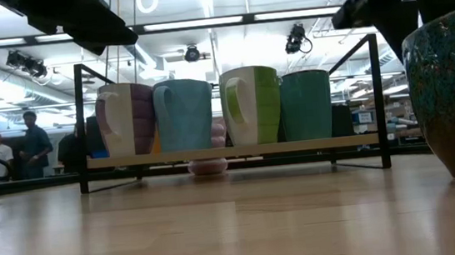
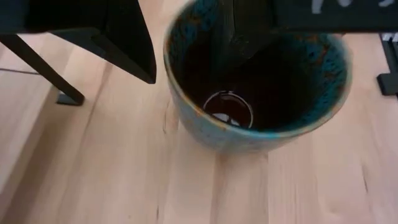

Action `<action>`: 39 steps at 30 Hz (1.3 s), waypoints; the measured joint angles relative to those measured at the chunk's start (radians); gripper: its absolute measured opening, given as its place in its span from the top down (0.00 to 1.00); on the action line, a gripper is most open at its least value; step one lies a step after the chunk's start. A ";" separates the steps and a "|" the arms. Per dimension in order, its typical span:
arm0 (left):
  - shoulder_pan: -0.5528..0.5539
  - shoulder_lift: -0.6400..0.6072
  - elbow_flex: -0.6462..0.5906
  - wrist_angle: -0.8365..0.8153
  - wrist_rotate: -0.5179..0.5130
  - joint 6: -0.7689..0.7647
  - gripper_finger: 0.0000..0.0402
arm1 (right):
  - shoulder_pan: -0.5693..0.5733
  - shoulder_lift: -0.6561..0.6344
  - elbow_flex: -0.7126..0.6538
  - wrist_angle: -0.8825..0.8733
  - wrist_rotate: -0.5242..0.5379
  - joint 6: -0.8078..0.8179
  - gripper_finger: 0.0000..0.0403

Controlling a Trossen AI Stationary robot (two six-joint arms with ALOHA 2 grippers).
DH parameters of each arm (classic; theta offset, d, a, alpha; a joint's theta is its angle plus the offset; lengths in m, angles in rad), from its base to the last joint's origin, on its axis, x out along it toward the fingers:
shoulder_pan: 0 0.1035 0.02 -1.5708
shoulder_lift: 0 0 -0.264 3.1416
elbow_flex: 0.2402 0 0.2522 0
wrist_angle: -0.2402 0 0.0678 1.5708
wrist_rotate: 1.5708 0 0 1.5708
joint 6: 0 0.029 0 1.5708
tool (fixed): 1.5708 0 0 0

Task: Place coffee mugs
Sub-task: Put the brown mug on the shelf

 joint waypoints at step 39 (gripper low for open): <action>-0.001 0.000 0.000 0.000 0.000 -0.006 0.63 | -0.026 0.002 -0.179 0.231 -0.060 -0.060 0.82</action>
